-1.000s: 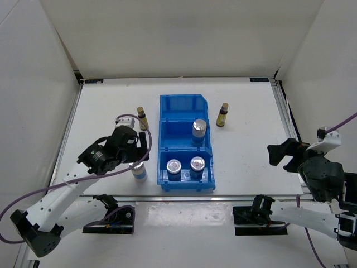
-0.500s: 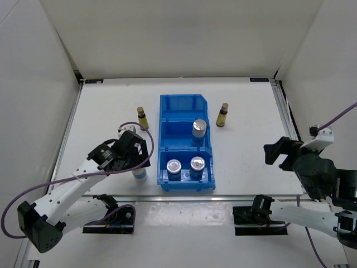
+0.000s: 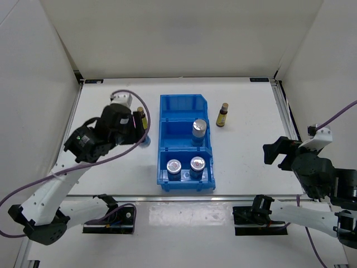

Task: Organize the condiment bottles

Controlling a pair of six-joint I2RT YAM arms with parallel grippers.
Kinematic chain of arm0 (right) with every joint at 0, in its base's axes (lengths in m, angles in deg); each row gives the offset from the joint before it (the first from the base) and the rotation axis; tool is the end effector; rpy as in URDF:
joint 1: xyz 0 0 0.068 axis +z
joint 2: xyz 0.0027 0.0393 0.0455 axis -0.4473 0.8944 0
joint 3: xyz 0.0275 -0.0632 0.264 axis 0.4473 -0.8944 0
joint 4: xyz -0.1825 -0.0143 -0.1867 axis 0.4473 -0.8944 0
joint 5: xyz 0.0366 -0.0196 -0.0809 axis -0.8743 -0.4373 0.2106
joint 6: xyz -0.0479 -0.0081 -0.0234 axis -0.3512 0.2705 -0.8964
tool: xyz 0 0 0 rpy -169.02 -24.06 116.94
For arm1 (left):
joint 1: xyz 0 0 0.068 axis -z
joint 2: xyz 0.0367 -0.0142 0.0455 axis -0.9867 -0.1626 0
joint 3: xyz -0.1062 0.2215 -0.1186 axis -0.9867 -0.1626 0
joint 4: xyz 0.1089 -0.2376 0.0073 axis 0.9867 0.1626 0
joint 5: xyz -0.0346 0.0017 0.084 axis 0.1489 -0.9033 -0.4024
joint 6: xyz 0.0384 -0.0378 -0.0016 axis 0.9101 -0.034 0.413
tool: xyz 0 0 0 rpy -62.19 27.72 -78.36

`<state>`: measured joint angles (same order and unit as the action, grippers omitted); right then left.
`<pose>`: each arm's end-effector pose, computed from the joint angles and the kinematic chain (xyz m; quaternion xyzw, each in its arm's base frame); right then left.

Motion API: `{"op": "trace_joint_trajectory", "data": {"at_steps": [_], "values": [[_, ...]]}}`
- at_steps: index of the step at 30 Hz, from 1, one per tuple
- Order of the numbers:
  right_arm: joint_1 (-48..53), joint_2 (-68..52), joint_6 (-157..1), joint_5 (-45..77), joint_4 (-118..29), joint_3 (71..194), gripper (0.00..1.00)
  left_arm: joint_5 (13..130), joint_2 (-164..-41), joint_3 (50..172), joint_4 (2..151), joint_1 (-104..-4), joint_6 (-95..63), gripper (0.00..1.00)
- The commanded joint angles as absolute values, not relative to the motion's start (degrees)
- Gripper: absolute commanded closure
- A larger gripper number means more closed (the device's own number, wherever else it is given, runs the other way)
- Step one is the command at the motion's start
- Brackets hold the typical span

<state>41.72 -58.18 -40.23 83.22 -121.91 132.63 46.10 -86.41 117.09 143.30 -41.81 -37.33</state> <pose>0.0294 -0.0093 0.4143 0.0742 0.7955 0.1010 0.5929 0.1425 -0.1012 0.3982 -0.0071 0.9197 -0.1035 0.3787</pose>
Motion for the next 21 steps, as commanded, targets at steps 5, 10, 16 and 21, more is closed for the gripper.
{"op": "trace_joint_trajectory", "data": {"at_steps": [5,10,16,21], "values": [[41.72,-57.48,-40.45,84.78,-132.28,132.32,0.00,45.07,-99.18,137.06,138.33,-41.97,-28.40,0.89],[41.72,-58.00,-40.45,84.78,-132.28,132.32,0.00,53.07,-104.92,134.97,127.43,-41.97,-28.48,0.89],[41.72,-59.06,-40.45,85.30,-132.28,132.32,0.00,55.18,-112.91,133.03,124.34,-41.97,-29.62,0.89],[41.72,-60.11,-40.45,85.30,-132.28,132.32,0.00,55.80,-116.26,127.85,120.05,-41.97,-30.15,0.89]]}}
